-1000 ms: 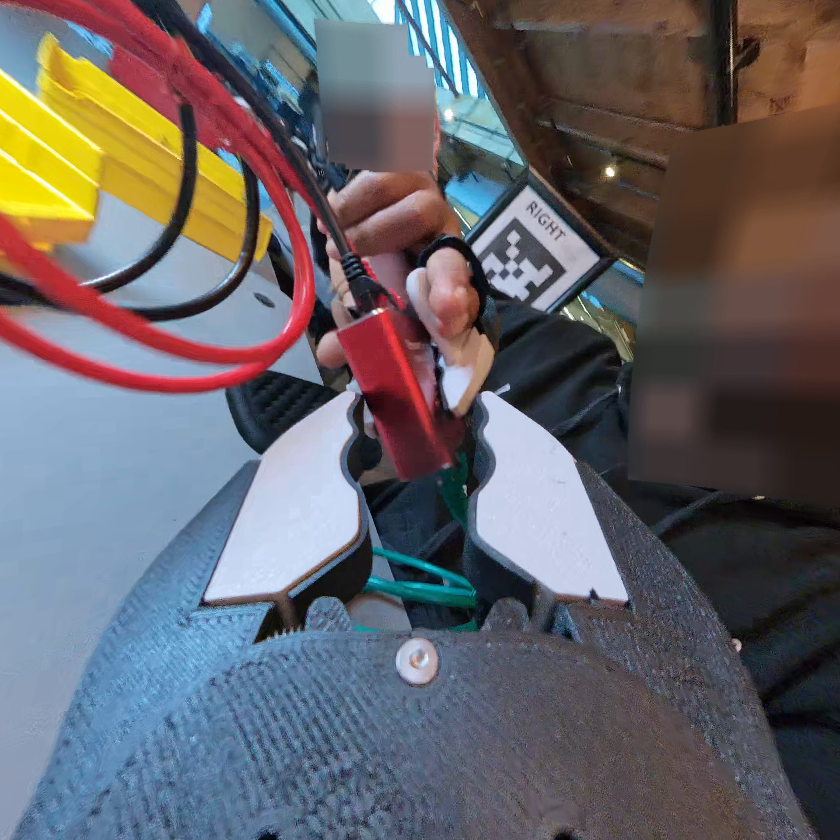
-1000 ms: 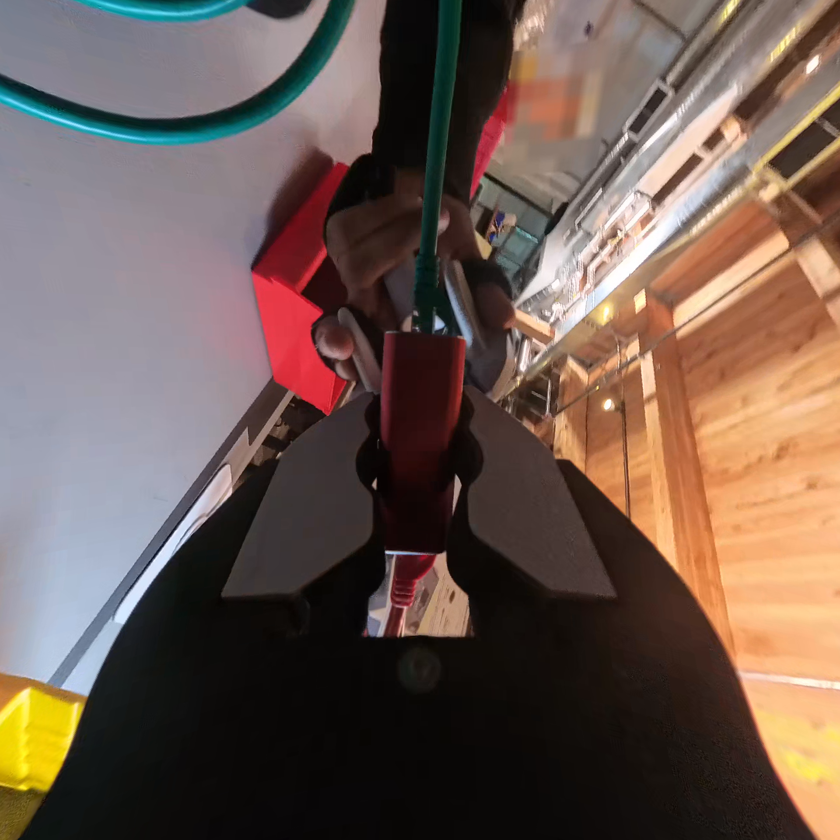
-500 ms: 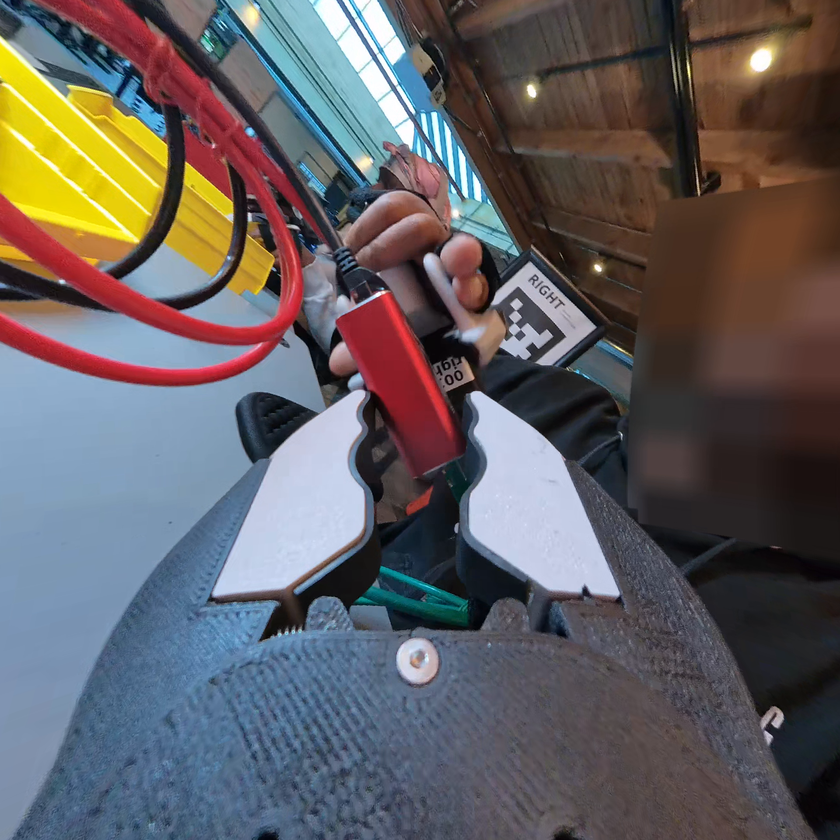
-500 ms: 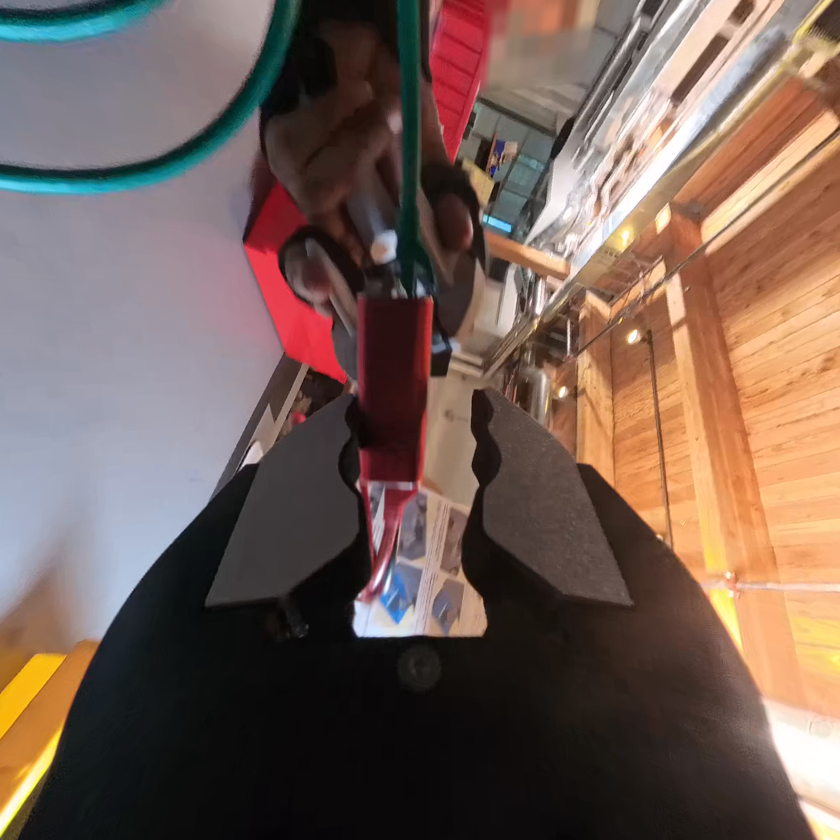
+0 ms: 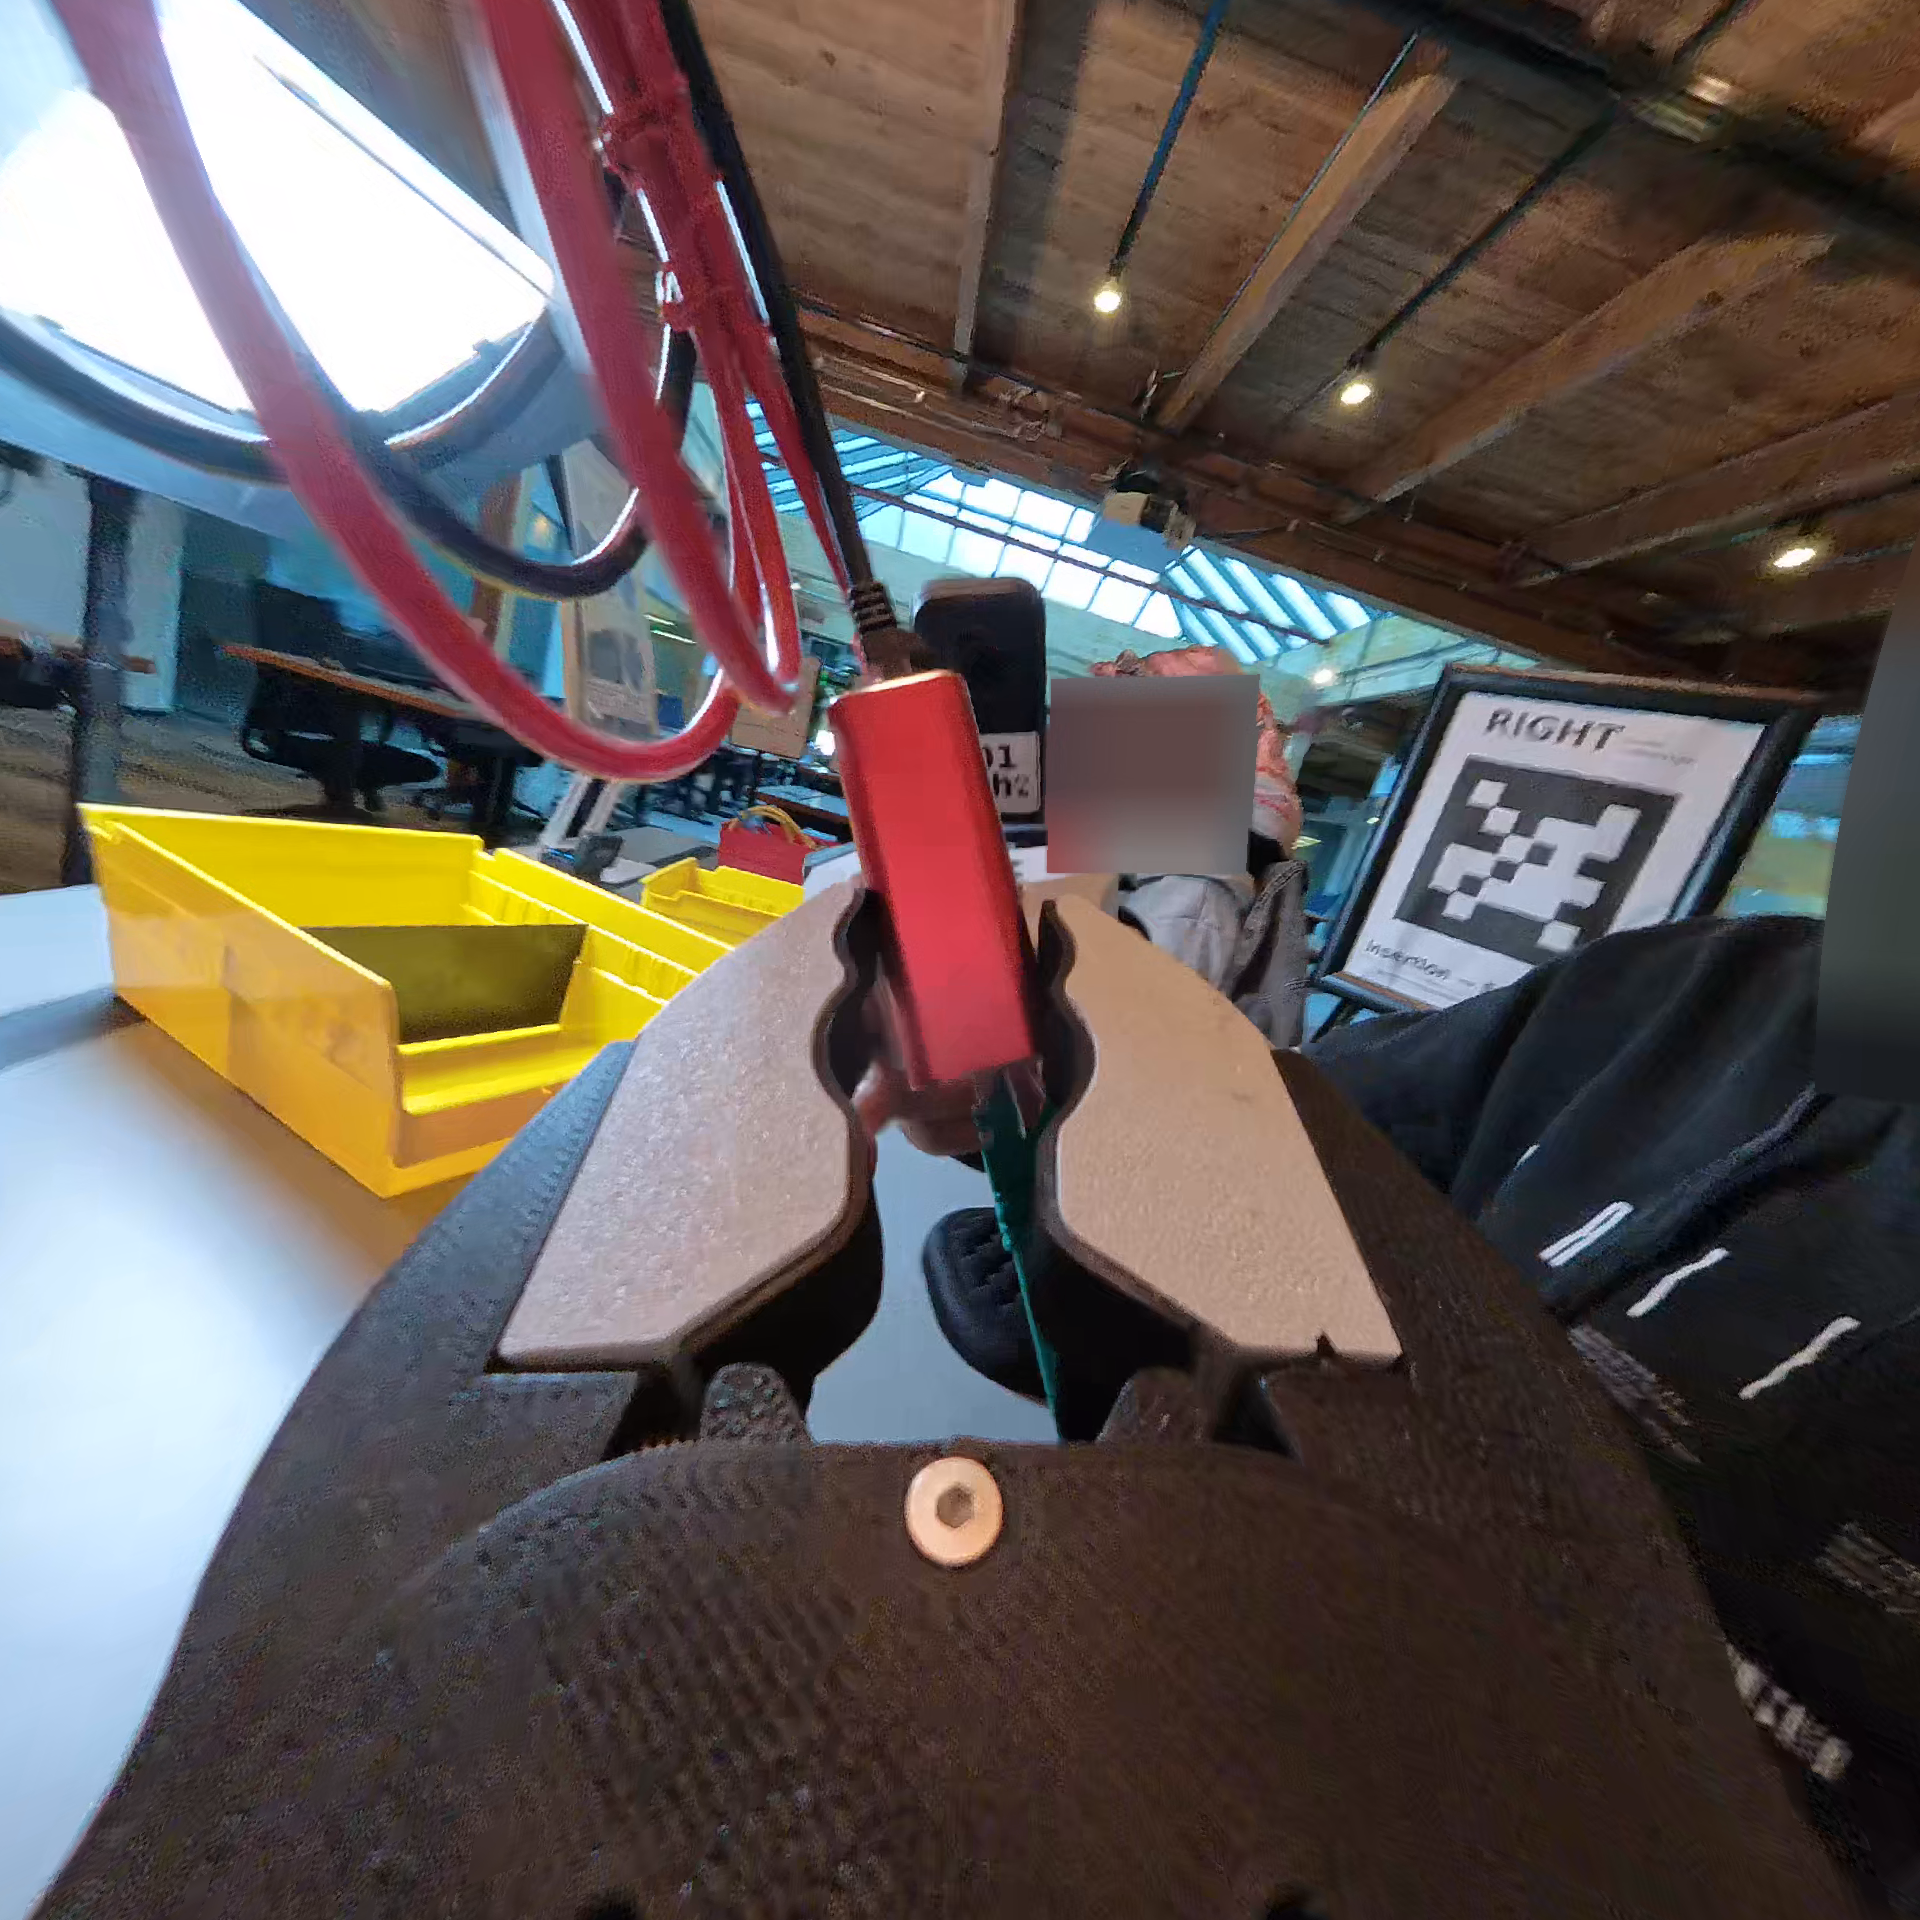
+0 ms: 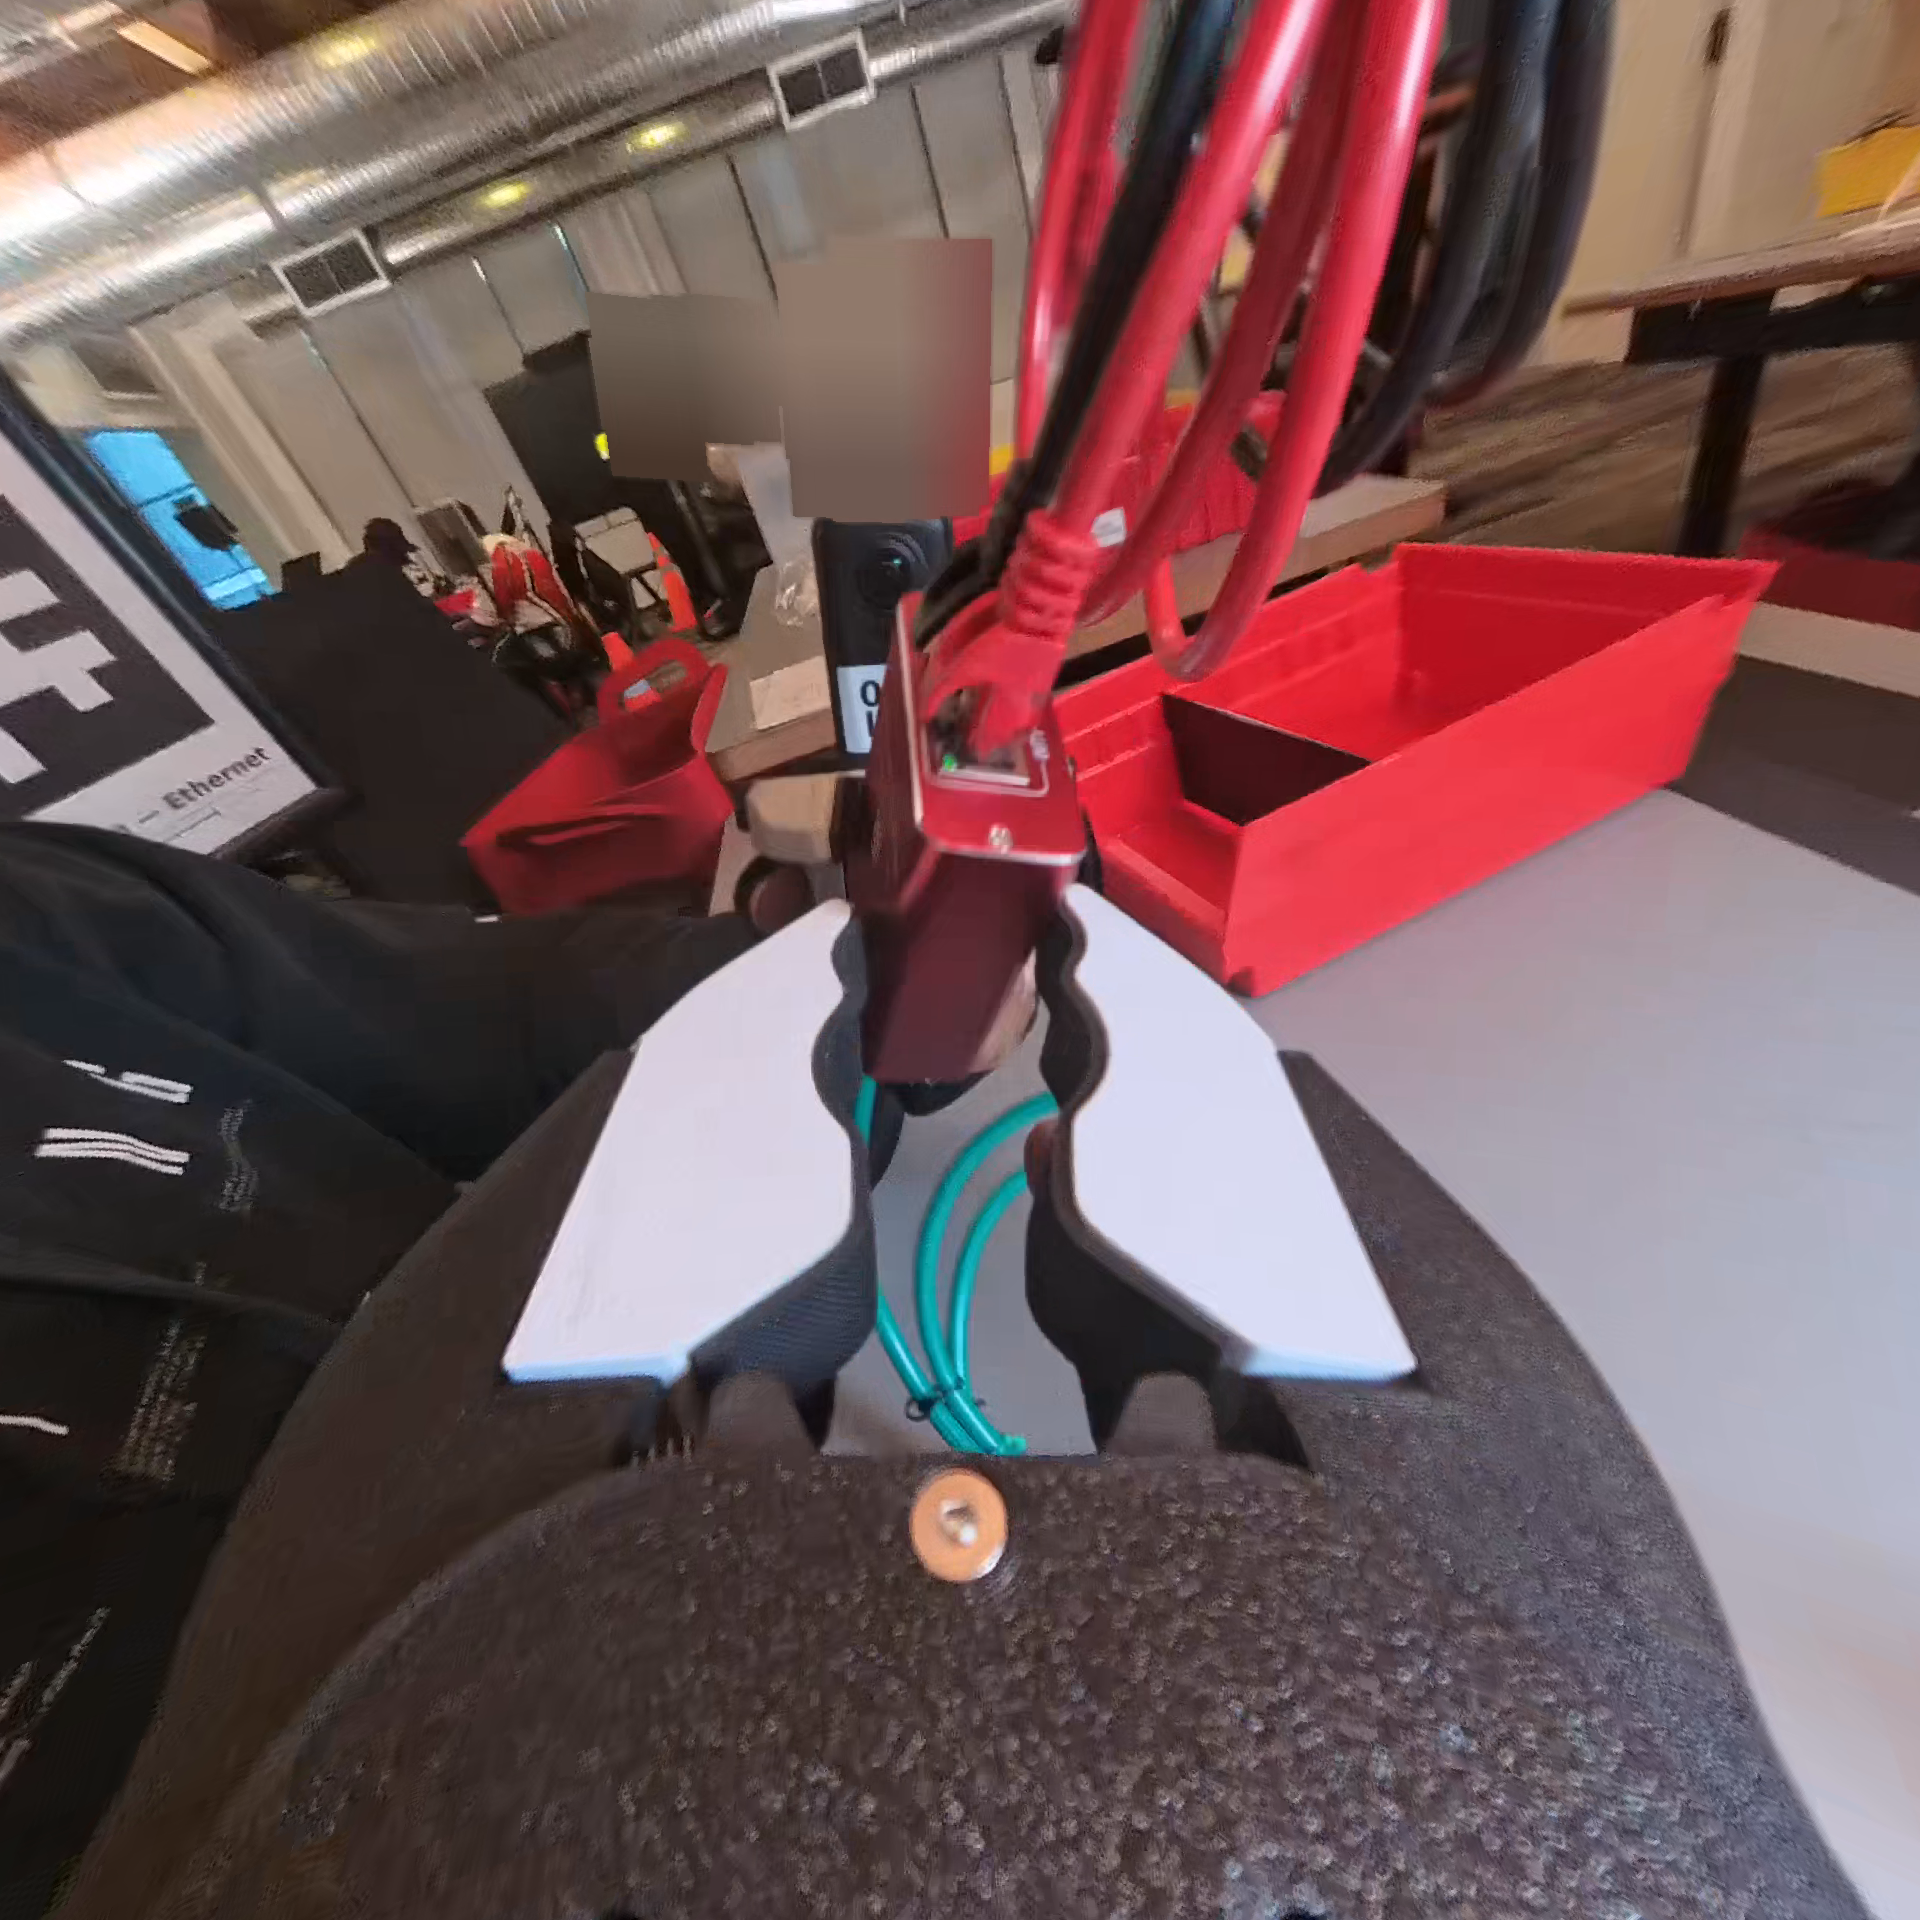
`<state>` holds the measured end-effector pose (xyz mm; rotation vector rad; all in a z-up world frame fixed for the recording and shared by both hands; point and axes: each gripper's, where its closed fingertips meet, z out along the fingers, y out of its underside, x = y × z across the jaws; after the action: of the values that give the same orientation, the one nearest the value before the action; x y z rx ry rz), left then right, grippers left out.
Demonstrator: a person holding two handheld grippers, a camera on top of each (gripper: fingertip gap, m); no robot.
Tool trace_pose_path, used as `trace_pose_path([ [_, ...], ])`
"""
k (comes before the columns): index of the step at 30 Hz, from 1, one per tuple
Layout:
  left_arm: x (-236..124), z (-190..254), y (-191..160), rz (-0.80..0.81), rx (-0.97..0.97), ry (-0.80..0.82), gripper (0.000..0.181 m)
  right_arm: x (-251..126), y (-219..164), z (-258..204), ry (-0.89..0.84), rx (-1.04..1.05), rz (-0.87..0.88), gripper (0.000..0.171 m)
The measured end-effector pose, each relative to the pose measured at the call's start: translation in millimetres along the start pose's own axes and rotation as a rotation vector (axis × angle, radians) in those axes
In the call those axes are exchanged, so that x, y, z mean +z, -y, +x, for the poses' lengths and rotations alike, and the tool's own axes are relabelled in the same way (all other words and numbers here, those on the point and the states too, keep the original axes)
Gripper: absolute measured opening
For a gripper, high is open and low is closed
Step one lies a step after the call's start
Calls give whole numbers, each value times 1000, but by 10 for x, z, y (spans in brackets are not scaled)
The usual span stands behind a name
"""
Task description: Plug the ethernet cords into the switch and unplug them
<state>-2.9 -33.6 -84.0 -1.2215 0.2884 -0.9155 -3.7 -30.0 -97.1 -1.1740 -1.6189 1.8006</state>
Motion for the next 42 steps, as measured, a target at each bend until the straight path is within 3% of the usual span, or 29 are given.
trace_pose_path([
  [2,-53,-39,-5,-6,49,39,28,56,31,0,18,-60,-18,28],
  [6,-137,-149,-202,-204,140,123,30,80,-79,56,-23,-326,-189,27],
  [12,-28,-166,-283,-325,191,115,33,18,-67,46,-3,-375,-205,27],
  [19,129,-314,29,-219,201,131,27,-322,283,267,-113,-245,37,36],
  [23,112,-354,119,-132,220,157,27,-225,-42,383,-162,-189,-27,38],
  [26,98,-329,123,-82,208,150,27,-15,-188,322,-91,-144,4,29],
  [29,63,-296,126,-66,204,140,27,68,-171,274,-17,-97,71,16],
  [36,10,-239,113,-33,206,107,27,107,-205,208,42,-69,105,15],
  [42,-1,-268,24,-111,211,144,31,131,-310,207,54,-80,56,14],
])
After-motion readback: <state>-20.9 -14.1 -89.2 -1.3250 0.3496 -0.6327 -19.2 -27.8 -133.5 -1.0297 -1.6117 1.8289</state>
